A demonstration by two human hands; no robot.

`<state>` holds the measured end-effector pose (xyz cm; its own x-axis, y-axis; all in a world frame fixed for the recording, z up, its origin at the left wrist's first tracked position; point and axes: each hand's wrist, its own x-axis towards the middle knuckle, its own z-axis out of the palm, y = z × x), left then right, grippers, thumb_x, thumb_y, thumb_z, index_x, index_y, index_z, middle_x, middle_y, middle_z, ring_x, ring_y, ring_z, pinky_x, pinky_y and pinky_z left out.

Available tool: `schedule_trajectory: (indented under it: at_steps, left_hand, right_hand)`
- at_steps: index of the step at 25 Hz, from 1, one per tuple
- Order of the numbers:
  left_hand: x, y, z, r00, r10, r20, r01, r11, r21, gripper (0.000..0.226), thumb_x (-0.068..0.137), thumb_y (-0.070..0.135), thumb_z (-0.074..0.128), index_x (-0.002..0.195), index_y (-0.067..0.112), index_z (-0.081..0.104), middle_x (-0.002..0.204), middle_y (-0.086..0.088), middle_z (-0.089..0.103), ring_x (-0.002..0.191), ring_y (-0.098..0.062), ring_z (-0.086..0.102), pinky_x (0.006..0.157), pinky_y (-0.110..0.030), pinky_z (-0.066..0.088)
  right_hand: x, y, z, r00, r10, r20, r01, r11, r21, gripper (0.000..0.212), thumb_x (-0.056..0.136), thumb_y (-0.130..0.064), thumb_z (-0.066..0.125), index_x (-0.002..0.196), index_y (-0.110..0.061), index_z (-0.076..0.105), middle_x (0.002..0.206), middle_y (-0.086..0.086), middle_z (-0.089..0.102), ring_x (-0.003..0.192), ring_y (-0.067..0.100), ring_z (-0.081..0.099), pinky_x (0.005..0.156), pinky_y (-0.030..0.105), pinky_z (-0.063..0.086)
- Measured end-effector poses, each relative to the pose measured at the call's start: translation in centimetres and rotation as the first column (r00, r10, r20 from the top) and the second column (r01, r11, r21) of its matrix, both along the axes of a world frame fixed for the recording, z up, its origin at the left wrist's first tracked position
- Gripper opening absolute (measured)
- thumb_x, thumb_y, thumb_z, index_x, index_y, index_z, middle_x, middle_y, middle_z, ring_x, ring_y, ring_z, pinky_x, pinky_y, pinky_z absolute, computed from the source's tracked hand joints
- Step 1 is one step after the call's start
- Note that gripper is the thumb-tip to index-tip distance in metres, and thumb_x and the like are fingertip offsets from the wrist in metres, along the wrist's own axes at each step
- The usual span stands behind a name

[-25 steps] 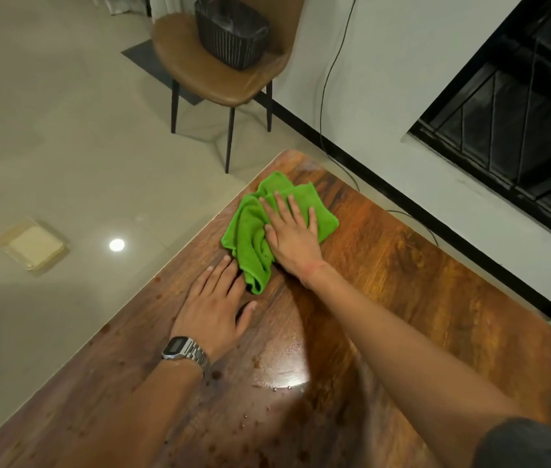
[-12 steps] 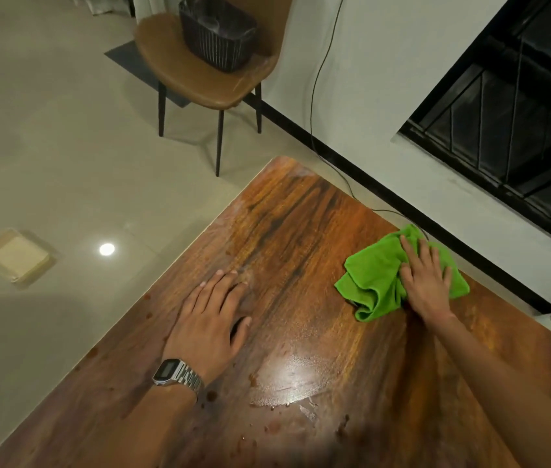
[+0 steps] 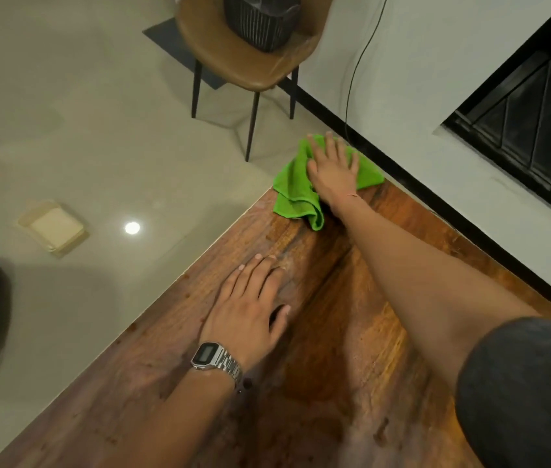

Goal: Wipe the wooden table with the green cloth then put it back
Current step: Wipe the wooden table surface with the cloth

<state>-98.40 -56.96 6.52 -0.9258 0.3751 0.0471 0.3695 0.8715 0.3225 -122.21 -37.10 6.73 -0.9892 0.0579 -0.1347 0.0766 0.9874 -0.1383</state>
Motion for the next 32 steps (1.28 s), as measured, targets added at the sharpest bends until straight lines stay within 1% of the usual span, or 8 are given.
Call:
schedule_trajectory:
  at_steps: [5,11,14,17,20,22,26,32]
  left_hand:
    - [0.1,-0.1,0.6,0.993,0.056,-0.099,-0.05,0.997,0.059,0.058,0.089,0.036,0.044,0.143,0.016,0.035,0.15,-0.006,0.036,0.141,-0.022,0.027,0.115,-0.042,0.021]
    - [0.0,-0.2,0.9,0.991,0.067,-0.115,-0.056,0.994,0.094,0.055,0.097,0.044,0.028,0.141,0.014,0.04,0.145,-0.006,0.044,0.138,-0.02,0.03,0.113,-0.039,0.019]
    - [0.0,-0.3,1.0,0.993,0.042,-0.115,-0.031,0.995,0.09,0.056,0.097,0.046,0.024,0.141,0.015,0.041,0.144,-0.005,0.045,0.136,-0.019,0.032,0.111,-0.037,0.018]
    - [0.0,-0.2,0.7,0.994,0.047,-0.101,-0.036,0.994,0.105,0.054,0.096,0.044,0.027,0.142,0.018,0.039,0.147,-0.001,0.042,0.138,-0.016,0.03,0.111,-0.036,0.02]
    - [0.0,-0.4,0.6,0.994,0.049,-0.095,-0.038,0.992,0.117,0.051,0.097,0.043,0.027,0.141,0.02,0.04,0.146,0.001,0.043,0.137,-0.015,0.031,0.11,-0.034,0.02]
    - [0.1,-0.5,0.7,0.994,0.044,-0.1,-0.03,0.99,0.141,0.05,0.097,0.042,0.026,0.139,0.02,0.043,0.143,0.001,0.046,0.135,-0.016,0.034,0.109,-0.034,0.022]
    - [0.4,-1.0,1.2,0.987,0.118,-0.108,-0.089,0.966,0.241,0.046,0.097,0.038,0.027,0.133,0.018,0.048,0.138,0.0,0.051,0.129,-0.018,0.042,0.103,-0.033,0.026]
    - [3.4,-4.6,1.2,0.953,0.283,-0.111,-0.238,0.922,0.304,0.034,0.095,0.029,0.035,0.119,0.02,0.057,0.12,0.0,0.06,0.113,-0.022,0.052,0.094,-0.039,0.037]
  right_hand:
    - [6.4,-5.5,-0.4,0.976,0.215,-0.036,-0.214,0.976,0.045,0.053,0.097,-0.036,0.029,0.15,-0.036,0.024,0.162,0.003,0.013,0.15,0.023,0.006,0.118,0.055,0.004]
    - [18.6,-2.9,-0.2,0.944,0.327,-0.033,-0.327,0.945,0.011,0.059,0.096,-0.038,0.024,0.153,-0.033,0.012,0.163,-0.001,0.008,0.15,0.02,0.002,0.119,0.049,0.003]
    - [21.8,3.6,0.3,0.97,0.241,-0.018,-0.24,0.97,0.036,0.06,0.095,-0.04,0.019,0.152,-0.038,0.003,0.163,-0.006,-0.001,0.149,0.015,-0.008,0.121,0.05,0.0]
    - [21.0,9.4,0.6,1.0,-0.014,-0.011,0.013,1.0,-0.007,0.06,0.093,-0.044,0.016,0.152,-0.041,0.006,0.162,-0.006,0.0,0.149,0.016,-0.006,0.119,0.056,0.002]
    - [16.1,10.0,0.6,0.981,-0.195,-0.021,0.195,0.981,-0.003,0.057,0.096,-0.042,0.02,0.152,-0.04,0.01,0.163,0.001,0.005,0.15,0.022,-0.001,0.118,0.059,0.002]
    - [12.6,7.5,0.5,0.975,-0.221,-0.02,0.222,0.975,0.007,0.057,0.099,-0.036,0.025,0.153,-0.037,0.009,0.163,0.004,0.005,0.15,0.026,0.0,0.117,0.061,0.003]
    - [9.6,-0.7,0.4,0.998,-0.064,0.006,0.064,0.998,-0.001,0.058,0.098,-0.035,0.028,0.153,-0.037,0.008,0.163,0.003,0.005,0.15,0.026,0.0,0.117,0.059,0.001]
    - [15.9,-11.9,-0.2,0.978,0.207,-0.017,-0.208,0.978,-0.017,0.058,0.094,-0.037,0.034,0.15,-0.036,0.023,0.163,0.003,0.01,0.15,0.025,0.003,0.117,0.058,0.002]
